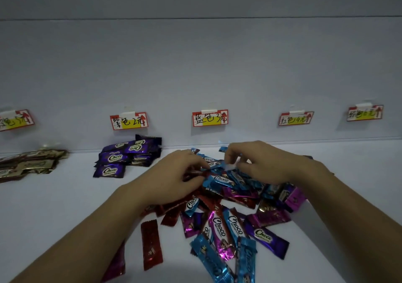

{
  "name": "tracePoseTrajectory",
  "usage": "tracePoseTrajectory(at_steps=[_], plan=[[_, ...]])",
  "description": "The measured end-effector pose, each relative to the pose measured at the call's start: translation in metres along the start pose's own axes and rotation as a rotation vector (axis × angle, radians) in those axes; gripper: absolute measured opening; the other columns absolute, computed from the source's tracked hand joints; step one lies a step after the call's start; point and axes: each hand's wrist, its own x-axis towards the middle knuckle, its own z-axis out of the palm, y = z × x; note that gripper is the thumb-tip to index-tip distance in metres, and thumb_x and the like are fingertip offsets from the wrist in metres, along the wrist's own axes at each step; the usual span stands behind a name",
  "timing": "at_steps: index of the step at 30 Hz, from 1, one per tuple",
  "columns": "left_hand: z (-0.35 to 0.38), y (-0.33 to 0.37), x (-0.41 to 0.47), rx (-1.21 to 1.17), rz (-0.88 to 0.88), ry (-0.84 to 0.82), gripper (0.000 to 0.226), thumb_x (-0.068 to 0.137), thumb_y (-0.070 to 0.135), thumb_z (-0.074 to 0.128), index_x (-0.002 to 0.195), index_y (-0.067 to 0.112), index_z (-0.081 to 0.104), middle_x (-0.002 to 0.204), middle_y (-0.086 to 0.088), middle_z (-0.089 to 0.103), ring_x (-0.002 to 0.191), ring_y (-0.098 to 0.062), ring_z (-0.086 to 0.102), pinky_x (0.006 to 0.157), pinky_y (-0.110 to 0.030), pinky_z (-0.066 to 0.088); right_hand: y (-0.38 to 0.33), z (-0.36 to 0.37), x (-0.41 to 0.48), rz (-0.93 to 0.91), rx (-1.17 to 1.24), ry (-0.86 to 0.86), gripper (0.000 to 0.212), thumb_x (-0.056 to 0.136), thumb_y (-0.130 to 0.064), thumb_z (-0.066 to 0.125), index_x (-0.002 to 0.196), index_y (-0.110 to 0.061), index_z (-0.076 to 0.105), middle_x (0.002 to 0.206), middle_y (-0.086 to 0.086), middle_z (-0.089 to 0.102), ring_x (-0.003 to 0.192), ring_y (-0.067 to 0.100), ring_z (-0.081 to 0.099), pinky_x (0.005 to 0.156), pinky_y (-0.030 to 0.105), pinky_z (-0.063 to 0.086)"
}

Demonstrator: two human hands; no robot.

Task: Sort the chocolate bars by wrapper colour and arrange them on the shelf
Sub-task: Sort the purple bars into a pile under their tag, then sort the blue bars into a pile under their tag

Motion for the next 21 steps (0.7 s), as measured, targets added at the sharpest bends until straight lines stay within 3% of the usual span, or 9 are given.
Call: tracePoseTrajectory(at_steps=[2,4,7,11,15,18,21], plan=[[0.005,-0.005,0.0,-0.001,-0.029,0.041,0.048,0.097,0.047,0.047,0.143,0.034,0.048,0.14,0.01,0.046,0.127,-0.006,0.041,0.109,-0.036,0.042,0.0,0.01,0.006,0.02,-0.023,-0.023,0.029,0.101,-0.029,0.051,0.13,-0.033,0.051,0.129,-0.006,0.055,0.11,0.01,0.054,0.092,0.032,0.046],[0.01,-0.009,0.003,0.043,-0.076,-0.027,0.058,0.101,0.046,0.043,0.155,0.034,0.031,0.162,0.007,0.026,0.146,-0.012,0.025,0.12,-0.039,0.028,-0.001,0.017,0.009,0.022,-0.126,-0.085,0.044,0.098,-0.041,0.053,0.141,-0.036,0.044,0.135,-0.004,0.052,0.117,0.014,0.049,0.1,0.038,0.044],[0.012,-0.009,0.01,0.068,-0.094,-0.177,0.06,0.105,0.041,0.041,0.159,0.032,0.019,0.169,0.006,0.007,0.153,-0.012,0.01,0.123,-0.036,0.012,-0.007,0.01,0.006,0.008,-0.154,-0.13,0.05,0.095,-0.041,0.06,0.143,-0.037,0.047,0.138,-0.006,0.051,0.12,0.012,0.047,0.104,0.038,0.043],[-0.001,-0.002,0.004,-0.031,-0.03,-0.201,0.058,0.098,0.034,0.054,0.153,0.034,0.036,0.161,0.009,0.028,0.144,-0.008,0.028,0.116,-0.026,0.024,-0.01,-0.003,-0.005,-0.003,-0.09,-0.166,0.039,0.091,-0.035,0.07,0.127,-0.041,0.059,0.128,-0.013,0.055,0.107,0.007,0.055,0.096,0.036,0.049],[-0.014,0.002,-0.015,-0.131,0.034,-0.236,0.048,0.087,0.04,0.049,0.134,0.038,0.058,0.134,0.018,0.051,0.122,0.003,0.045,0.105,-0.027,0.044,-0.013,-0.01,-0.01,-0.041,-0.024,-0.227,0.028,0.088,-0.029,0.073,0.114,-0.039,0.069,0.115,-0.018,0.064,0.1,0.005,0.061,0.088,0.032,0.054],[-0.019,0.004,-0.021,-0.233,0.043,-0.204,0.03,0.093,0.034,0.049,0.112,0.038,0.071,0.117,0.021,0.062,0.112,0.002,0.057,0.096,-0.029,0.051,-0.011,-0.015,-0.013,-0.068,0.027,-0.268,0.017,0.092,-0.028,0.067,0.105,-0.037,0.074,0.105,-0.02,0.07,0.097,0.003,0.065,0.087,0.035,0.056],[-0.016,0.008,-0.018,-0.223,0.011,-0.105,0.027,0.102,0.025,0.05,0.103,0.035,0.075,0.103,0.022,0.07,0.099,0.003,0.064,0.089,-0.028,0.054,-0.008,-0.01,-0.01,-0.053,0.092,-0.141,0.014,0.097,-0.033,0.063,0.107,-0.035,0.072,0.099,-0.018,0.071,0.09,0.003,0.068,0.084,0.031,0.056]])
